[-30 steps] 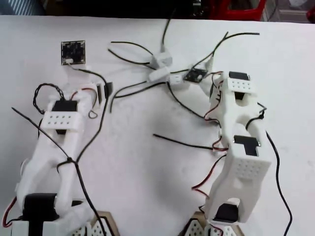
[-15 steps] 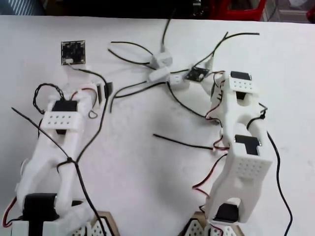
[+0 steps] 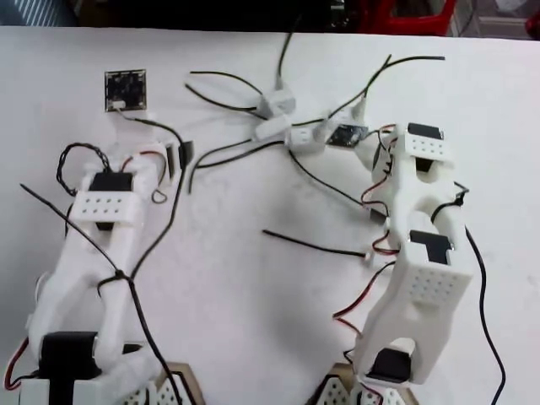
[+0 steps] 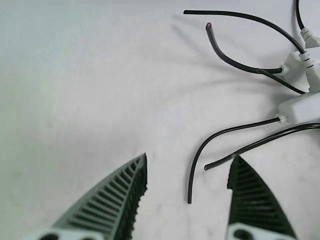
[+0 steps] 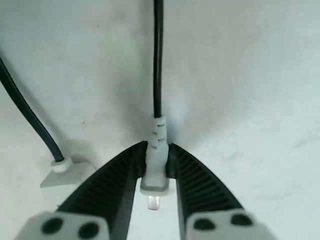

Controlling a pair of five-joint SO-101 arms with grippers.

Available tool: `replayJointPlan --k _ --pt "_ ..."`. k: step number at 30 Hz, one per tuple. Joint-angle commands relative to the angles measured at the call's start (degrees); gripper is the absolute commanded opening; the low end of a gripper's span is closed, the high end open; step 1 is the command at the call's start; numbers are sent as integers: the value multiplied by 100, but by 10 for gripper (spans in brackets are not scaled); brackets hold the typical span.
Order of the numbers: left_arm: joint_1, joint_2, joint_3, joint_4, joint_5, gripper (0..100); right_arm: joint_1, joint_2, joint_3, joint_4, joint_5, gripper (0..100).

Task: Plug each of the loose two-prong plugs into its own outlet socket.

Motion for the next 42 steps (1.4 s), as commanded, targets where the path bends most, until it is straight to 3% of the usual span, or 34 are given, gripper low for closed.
replayJointPlan --k 1,7,13,22,30,36,42 --pt "-31 -22 -26 -123 -9 264 84 -110 -202 119 53 17" --pt "-22 -22 -26 -123 -9 264 75 -892 -519 954 -97 17" --pt "224 -22 -18 -79 -721 264 75 -1763 -545 1086 -1275 17" --pt "1736 -31 114 422 -2716 267 558 -2026 -554 804 -4589 17" --pt "3380 -22 105 466 -3516 268 919 -2026 -554 180 -7385 17" --pt "4453 180 26 -44 -3499 268 875 -2035 -580 189 -7938 17" --pt "4848 1895 -1451 299 -3516 268 875 -2211 -545 207 -7895 17"
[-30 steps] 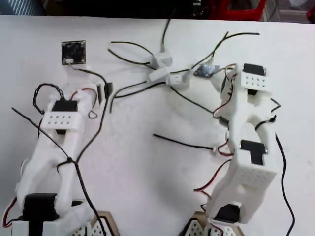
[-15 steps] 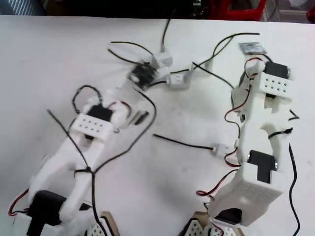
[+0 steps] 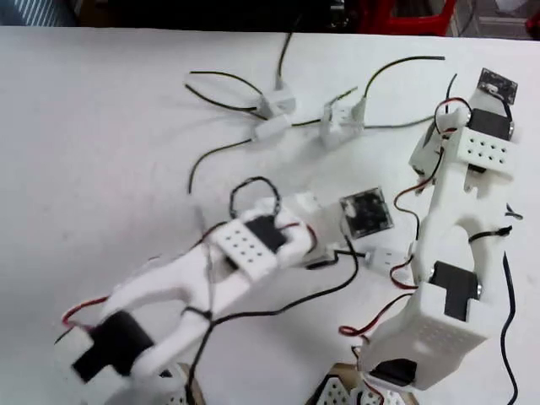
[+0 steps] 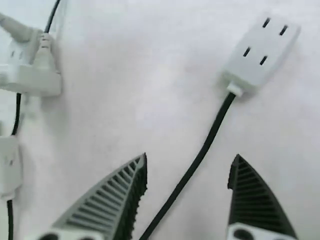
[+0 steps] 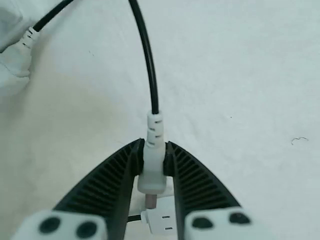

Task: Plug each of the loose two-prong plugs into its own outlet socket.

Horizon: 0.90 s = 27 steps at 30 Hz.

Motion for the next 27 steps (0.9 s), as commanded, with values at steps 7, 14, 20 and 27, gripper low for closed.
replayJointPlan --k 7,14,20,27 --pt "716 2185 -2418 826 -62 268 48 -365 -26 13 -35 17" --pt "989 2237 -2435 624 -70 264 57 -338 79 31 -35 17" --pt "875 2905 -2813 396 -62 264 57 -382 79 48 -35 17" --pt "875 3670 -4088 1705 -193 176 66 -374 79 48 -35 17"
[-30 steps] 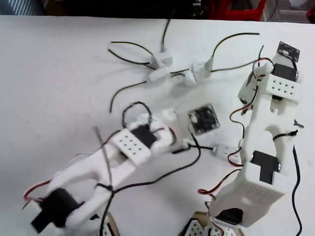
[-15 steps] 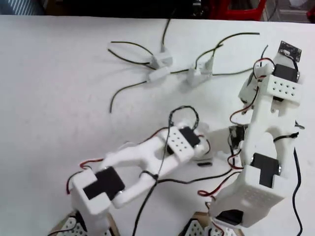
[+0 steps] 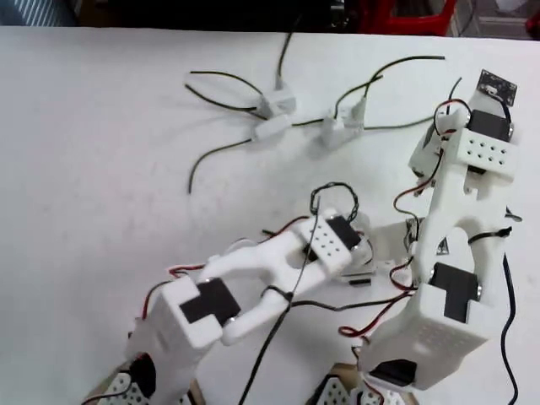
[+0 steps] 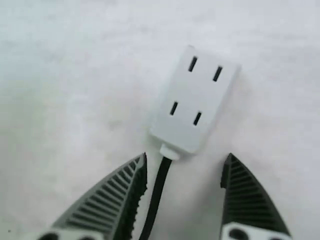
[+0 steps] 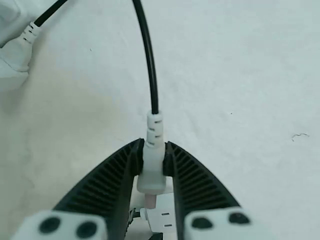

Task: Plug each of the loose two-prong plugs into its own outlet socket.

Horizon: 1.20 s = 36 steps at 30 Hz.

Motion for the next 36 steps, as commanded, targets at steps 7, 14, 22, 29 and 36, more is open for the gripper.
replayJointPlan --k 7,14,22,29,36 --pt "-66 312 -967 1257 -457 22 75 -303 -26 57 -35 17" --pt "-180 180 -923 1829 -448 21 136 -303 -26 57 -26 17" --pt "-963 -1508 167 2119 -185 21 127 -338 -26 171 -26 17" --pt "-1868 -3073 2189 1380 -193 22 127 -347 -26 198 -26 17" --pt "-2782 -3626 3481 677 -193 22 84 -347 -35 295 -26 17"
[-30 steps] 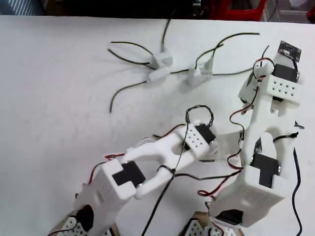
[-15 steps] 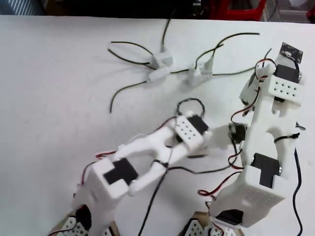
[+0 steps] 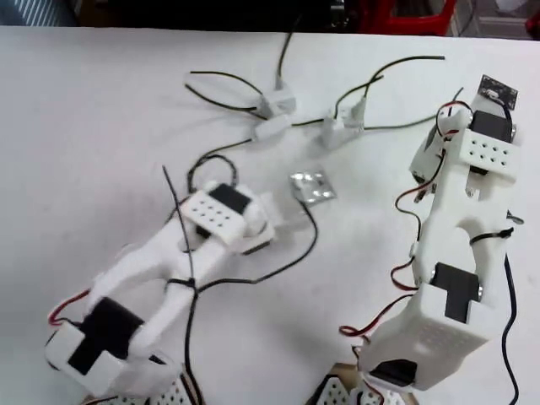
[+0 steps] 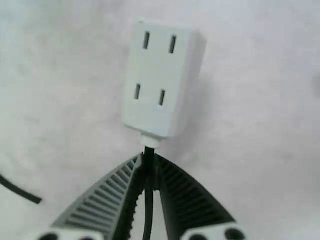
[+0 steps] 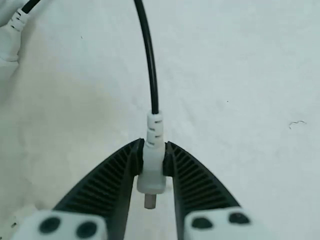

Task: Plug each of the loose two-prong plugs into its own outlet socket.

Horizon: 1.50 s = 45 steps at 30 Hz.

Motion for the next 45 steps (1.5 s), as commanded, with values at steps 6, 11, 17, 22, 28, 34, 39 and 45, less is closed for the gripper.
replayJointPlan --k 6,11,17,22,28,34,39,45 --pt "-541 -514 571 -255 176 203 31 -347 -35 31 -26 17" --pt "-760 -831 413 -185 826 284 -110 -374 -70 136 510 17" --pt "-1033 -1930 527 0 879 286 -681 -1024 -44 488 923 17" --pt "-716 -2105 721 -18 888 324 -998 -1534 -35 505 932 17" --pt "-567 -1288 246 -176 844 342 -1130 -1587 185 470 897 17" --pt "-567 699 -1204 -141 835 339 -1112 -1640 923 -13 897 17" --pt "-444 1974 -2163 -9 844 338 -1112 -1631 1073 -127 914 17" --pt "-365 2527 -2910 598 835 234 -1112 -1613 1099 -127 923 17"
